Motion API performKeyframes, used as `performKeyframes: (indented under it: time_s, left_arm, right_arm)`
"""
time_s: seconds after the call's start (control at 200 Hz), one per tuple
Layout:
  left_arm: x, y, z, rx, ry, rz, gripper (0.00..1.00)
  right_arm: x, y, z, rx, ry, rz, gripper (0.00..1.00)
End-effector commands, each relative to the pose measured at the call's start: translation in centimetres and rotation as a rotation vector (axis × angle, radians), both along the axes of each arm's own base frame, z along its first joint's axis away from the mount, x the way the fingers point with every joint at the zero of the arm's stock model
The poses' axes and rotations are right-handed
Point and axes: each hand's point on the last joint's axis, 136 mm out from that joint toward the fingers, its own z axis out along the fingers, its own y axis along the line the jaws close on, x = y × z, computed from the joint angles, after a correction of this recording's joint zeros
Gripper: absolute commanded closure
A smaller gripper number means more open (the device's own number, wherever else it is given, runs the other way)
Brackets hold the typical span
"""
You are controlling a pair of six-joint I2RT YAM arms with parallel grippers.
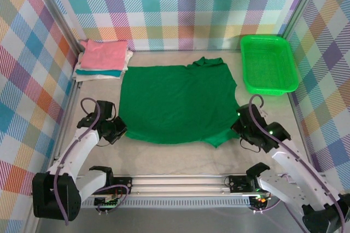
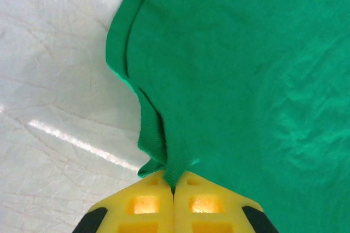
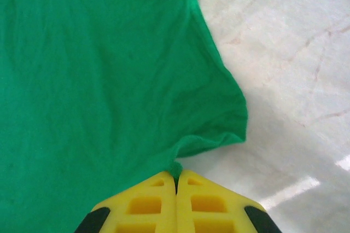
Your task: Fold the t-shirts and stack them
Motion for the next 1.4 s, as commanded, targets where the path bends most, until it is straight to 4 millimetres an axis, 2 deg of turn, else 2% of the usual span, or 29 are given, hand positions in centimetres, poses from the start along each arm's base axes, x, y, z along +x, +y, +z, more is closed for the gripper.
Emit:
performKeyframes:
  time_s: [0.0, 0.21, 0.37, 0.7, 0.865, 1.07, 1.27, 1.395]
  left_arm:
    - [1.7, 0.6, 1.0, -0.019, -0.057, -0.002, 1.00]
    - [3.1, 1.3, 0.2, -0.002, -0.029, -0.036, 1.00]
    - [4.5, 1.5, 0.2, 0.015, -0.026, -0.063, 1.00]
    - [5.5, 2.3, 1.7, 0.071, -0.028, -0.089, 1.00]
    - [6.2, 3.0, 1.2, 0.089, -0.006, -0.088, 1.00]
    - [7.7, 3.3, 0.6, 0.104, 0.009, -0.096, 1.00]
    - [8.6, 3.5, 0.7, 0.118, 0.007, -0.101, 1.00]
    - [9.8, 3.5, 1.1, 0.117, -0.014, -0.105, 1.00]
  right_arm:
    - [2.9, 0.7, 1.5, 0.020, -0.082, 0.055, 1.00]
    - [6.3, 1.1, 1.5, 0.027, -0.087, 0.085, 1.00]
    - [8.3, 1.6, 0.5, 0.048, -0.055, 0.099, 1.00]
    - [10.1, 0.5, 1.9, 0.053, -0.077, 0.094, 1.00]
    - [11.4, 0.6, 2.0, 0.064, -0.075, 0.109, 1.00]
    - [12.5, 0.4, 1.1, 0.064, -0.055, 0.106, 1.00]
    - [13.3, 0.3, 1.6, 0.068, -0.067, 0.105, 1.00]
    - [14.5, 0.0, 1.6, 0.060, -0.070, 0.100, 1.00]
